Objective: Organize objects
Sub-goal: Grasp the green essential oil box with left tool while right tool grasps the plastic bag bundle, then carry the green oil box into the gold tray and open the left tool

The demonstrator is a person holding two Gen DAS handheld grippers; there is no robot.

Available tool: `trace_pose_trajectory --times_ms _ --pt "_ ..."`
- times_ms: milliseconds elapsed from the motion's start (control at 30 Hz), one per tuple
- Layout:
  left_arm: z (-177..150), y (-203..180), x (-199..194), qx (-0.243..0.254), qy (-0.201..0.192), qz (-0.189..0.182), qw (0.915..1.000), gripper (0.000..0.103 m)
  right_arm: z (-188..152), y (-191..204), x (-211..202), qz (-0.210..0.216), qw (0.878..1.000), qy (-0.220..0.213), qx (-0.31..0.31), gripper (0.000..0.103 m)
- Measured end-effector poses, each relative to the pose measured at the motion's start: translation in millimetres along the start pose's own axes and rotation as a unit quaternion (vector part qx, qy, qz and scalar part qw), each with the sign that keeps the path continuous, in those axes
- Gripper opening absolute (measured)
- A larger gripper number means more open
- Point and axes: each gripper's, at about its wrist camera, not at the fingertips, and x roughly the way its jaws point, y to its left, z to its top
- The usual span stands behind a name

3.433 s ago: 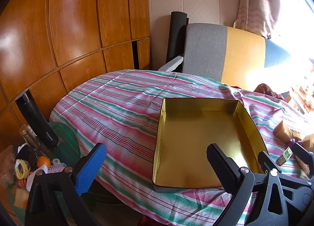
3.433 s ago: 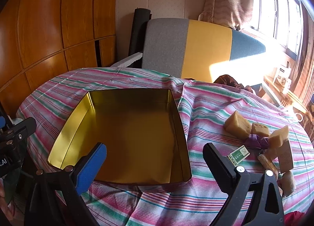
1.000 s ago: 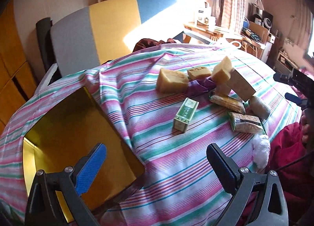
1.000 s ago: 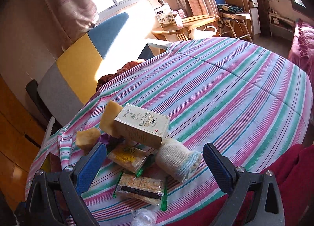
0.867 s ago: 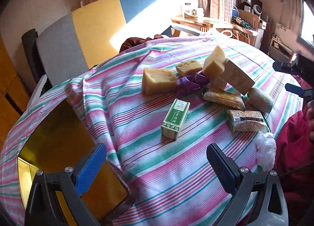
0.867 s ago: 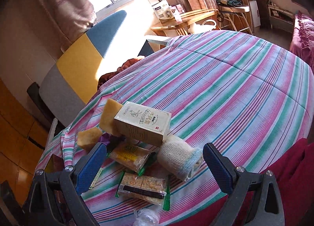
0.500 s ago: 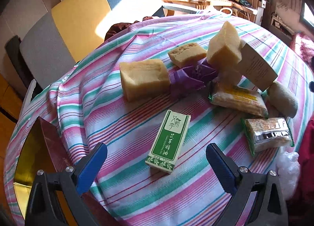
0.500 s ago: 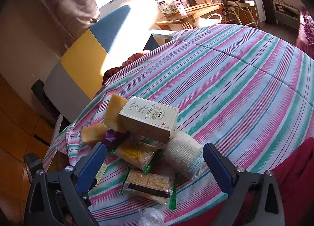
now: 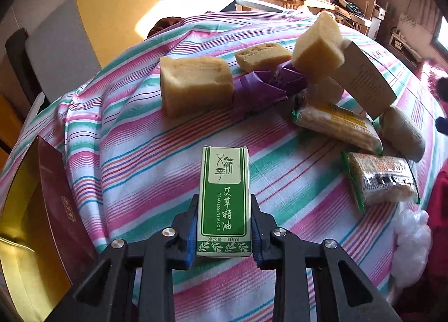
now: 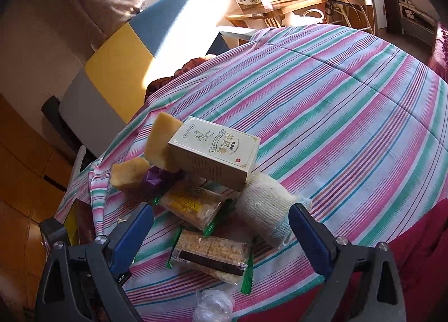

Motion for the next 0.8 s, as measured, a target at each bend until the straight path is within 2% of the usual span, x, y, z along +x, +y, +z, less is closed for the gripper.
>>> trace_pose_trajectory --times_ms 200,367,500,667,700,767,800 --pt "-20.0 -0.3 -26.5 -0.020 -0.012 -0.013 0.9996 0.031 -5.6 5.1 13.4 -0.014 0.999 0.047 -0.016 0.093" --pt "-32.3 3.7 -51.0 -0.021 -0.032 -0.014 0.9992 0.031 -22.3 23.5 16.9 -0.044 0.992 0.106 -0.054 0.076" --pt "-35.9 14.5 -62.6 -0.033 -0.046 -0.019 0.9982 0.031 -45.7 47.8 14.6 -0.073 0.978 0.160 -0.112 0.075" --pt "-43.6 30.3 -77.7 -0.054 -0.060 -0.023 0.9965 0.031 -72.0 52.6 27.7 -0.098 0.965 0.203 -0.131 0.073" --pt "-45.9 35.1 -81.6 -0.060 -0.062 -0.022 0.9960 0.031 -76.4 52.3 33.5 -0.109 0.962 0.210 -0.136 0.069" --pt "-53.0 49.3 -92.4 -0.077 -0.066 -0.022 0.9946 0.031 -83.3 57.0 42.7 -0.123 0.954 0.225 -0.156 0.037" --pt "-55.8 60.4 -98.3 -0.091 -0.067 -0.025 0.9933 0.031 -85.4 61.4 44.1 -0.122 0.952 0.223 -0.170 0.037"
